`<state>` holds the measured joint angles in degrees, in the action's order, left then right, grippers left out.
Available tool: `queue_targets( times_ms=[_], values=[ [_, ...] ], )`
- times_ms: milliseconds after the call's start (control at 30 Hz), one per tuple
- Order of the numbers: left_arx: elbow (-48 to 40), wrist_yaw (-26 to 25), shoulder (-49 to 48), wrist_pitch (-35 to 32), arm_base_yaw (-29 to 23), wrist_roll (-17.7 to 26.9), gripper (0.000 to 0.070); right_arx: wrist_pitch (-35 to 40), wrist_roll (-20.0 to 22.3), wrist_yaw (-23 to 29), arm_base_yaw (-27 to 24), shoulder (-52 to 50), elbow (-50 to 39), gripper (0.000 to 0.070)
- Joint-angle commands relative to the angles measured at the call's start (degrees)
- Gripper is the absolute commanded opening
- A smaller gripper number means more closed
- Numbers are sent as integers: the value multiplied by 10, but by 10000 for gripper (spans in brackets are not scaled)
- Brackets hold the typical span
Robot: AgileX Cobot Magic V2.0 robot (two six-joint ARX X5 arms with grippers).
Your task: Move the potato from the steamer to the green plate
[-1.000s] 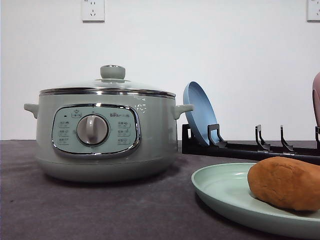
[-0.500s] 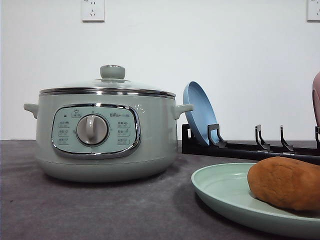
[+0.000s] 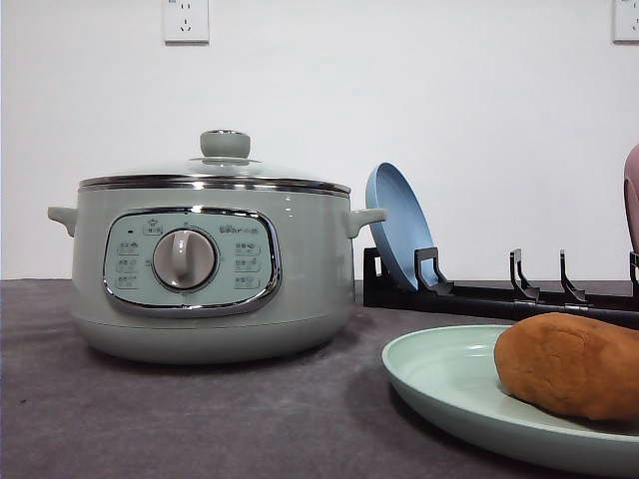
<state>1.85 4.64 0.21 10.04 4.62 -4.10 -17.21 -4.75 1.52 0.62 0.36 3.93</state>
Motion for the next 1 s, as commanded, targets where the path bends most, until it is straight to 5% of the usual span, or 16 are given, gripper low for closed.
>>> queue_targets(
  times_ms=[0,967],
  values=[
    [-12,3,0,-9,0,1,28,12,3,0,-1,-2,-3,32],
    [-12,3,0,-9,0,1,28,118,3,0,-1,-2,-33,32]
  ],
)
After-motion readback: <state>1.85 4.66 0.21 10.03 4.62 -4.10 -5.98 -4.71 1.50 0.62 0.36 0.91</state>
